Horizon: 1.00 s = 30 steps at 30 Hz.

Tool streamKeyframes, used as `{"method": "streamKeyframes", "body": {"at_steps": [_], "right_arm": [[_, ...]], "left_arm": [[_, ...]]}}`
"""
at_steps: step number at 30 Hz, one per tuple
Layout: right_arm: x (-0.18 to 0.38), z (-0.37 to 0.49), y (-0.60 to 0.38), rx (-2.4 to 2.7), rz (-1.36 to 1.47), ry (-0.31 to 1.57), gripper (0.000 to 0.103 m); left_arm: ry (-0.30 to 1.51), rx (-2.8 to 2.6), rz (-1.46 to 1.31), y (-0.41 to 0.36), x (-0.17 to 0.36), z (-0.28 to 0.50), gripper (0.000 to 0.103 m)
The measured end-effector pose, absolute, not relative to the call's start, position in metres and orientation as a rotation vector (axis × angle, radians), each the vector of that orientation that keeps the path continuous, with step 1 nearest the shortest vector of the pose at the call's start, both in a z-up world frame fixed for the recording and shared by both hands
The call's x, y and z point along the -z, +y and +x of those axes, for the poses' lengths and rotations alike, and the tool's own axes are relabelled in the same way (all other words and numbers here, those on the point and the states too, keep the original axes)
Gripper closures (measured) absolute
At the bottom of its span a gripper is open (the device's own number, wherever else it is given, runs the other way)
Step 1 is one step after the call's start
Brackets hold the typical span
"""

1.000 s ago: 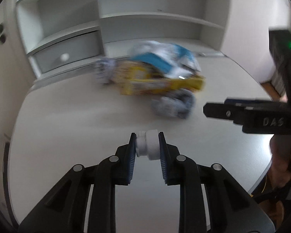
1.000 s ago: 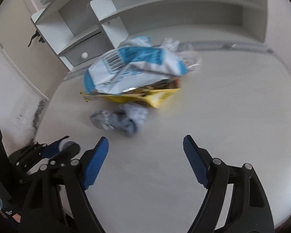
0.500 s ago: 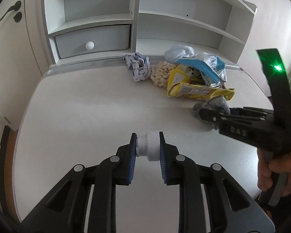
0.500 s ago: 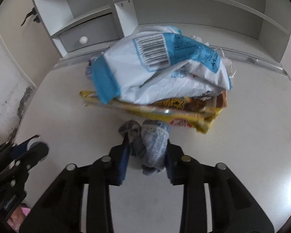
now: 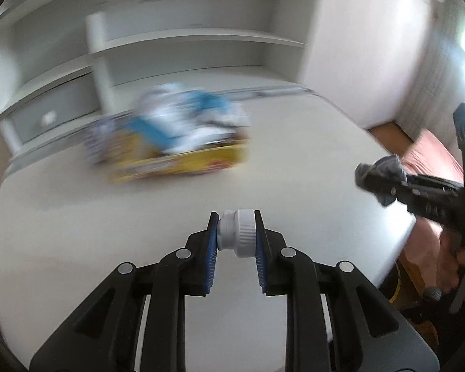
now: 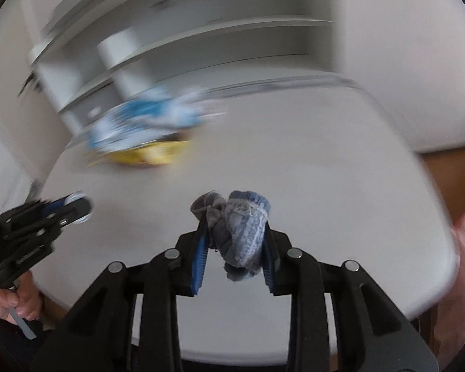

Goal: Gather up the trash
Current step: 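Carry both items over the bin and open both tools to drop them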

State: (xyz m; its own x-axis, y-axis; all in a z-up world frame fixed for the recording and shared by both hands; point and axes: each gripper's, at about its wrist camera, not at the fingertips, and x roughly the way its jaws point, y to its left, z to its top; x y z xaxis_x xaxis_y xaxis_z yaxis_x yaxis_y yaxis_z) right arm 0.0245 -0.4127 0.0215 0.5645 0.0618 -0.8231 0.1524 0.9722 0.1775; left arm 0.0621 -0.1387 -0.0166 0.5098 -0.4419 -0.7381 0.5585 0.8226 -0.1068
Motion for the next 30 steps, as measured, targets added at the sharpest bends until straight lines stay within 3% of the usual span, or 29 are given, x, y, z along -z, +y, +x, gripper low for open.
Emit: {"method": "streamKeyframes", "body": {"at_steps": [6,14,23,30], "right_arm": [[-0.022,-0.070,-0.544,0.383,0.345,0.915,0.073],[0.007,-0.218,-0.662,0.720,0.521,0.914,0.073],[0.081,-0.304,-0.717,0.878,0.687,1.004,0.073],[0.131,-0.322,-0.742,0.886,0.780,1.079,0.073]], "left_arm": [[0.804,0.833,0.237,-0.247,0.008,0.025,0.082],[0.785,1.226,0.333,-0.416,0.019,-0.079,0.082],[0.910,1.451,0.487,-0.546,0.115,-0.176,0.082],[1.036,1.462,0.544,-0.603,0.184,-0.197,0.082]]}}
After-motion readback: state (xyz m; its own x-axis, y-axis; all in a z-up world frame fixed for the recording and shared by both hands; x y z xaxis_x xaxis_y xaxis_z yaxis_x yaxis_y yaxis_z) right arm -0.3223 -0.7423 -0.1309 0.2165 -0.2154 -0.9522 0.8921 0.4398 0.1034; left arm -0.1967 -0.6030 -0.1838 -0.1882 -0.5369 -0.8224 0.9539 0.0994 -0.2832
